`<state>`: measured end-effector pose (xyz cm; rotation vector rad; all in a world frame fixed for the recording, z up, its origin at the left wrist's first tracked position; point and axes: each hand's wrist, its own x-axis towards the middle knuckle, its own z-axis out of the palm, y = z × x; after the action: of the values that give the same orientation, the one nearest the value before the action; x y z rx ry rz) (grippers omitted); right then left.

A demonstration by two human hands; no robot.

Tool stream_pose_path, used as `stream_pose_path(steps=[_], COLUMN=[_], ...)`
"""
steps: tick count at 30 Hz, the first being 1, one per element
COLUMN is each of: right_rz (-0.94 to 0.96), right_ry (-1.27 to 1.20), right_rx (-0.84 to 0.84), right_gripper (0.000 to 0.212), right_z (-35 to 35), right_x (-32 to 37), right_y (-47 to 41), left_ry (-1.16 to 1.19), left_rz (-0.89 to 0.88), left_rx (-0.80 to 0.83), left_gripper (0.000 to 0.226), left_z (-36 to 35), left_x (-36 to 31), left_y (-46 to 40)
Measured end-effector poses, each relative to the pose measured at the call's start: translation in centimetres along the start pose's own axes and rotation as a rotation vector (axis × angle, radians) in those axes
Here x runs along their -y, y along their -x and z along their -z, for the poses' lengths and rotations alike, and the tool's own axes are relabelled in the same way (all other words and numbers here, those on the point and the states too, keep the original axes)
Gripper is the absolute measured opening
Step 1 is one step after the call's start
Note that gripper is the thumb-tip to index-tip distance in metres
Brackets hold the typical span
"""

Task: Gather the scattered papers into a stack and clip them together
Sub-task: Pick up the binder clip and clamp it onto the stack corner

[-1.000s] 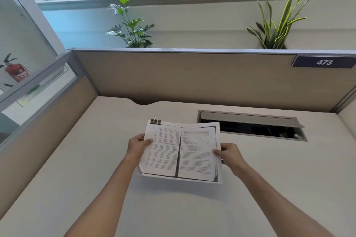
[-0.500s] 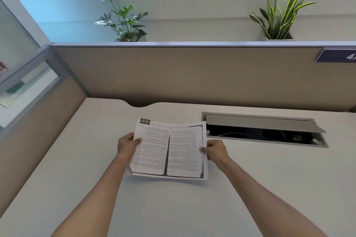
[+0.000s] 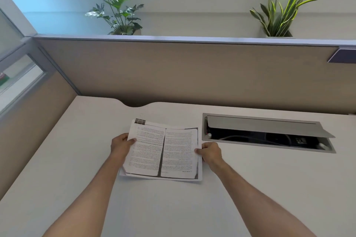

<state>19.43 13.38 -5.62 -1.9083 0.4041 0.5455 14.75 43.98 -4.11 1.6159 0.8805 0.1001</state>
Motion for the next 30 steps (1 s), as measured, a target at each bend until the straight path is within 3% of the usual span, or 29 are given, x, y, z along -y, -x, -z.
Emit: stream_pose_path(steps=[2, 13, 23, 30], right_rz=[-0.004, 0.009, 0.065, 0.078], right_ry=[0.025, 0.154, 0.322, 0.401], right_rx=[-0.028, -0.113, -0.198, -0.252], right_gripper=[0.036, 0.032, 0.023, 0.030], right_z=[-0.1, -0.3, -0.8, -1.2], right_x=[-0.2, -0.7, -0.9, -1.5], right_y=[-0.3, -0.7, -0.5, -0.4], left_ry=[-0.002, -0.080, -0.190, -0.212], left_rz=[0.008, 0.009, -0.021, -0.024], left_rx=[-0.003, -0.009, -0.089, -0.177], left_gripper=[0.018, 0.027, 0.031, 0.028], left_z=[-0.1, -0.7, -1.3, -1.7], left_x=[0.6, 2.2, 2.4, 2.5], left_y=[-0.3, -2.1, -2.3, -2.1])
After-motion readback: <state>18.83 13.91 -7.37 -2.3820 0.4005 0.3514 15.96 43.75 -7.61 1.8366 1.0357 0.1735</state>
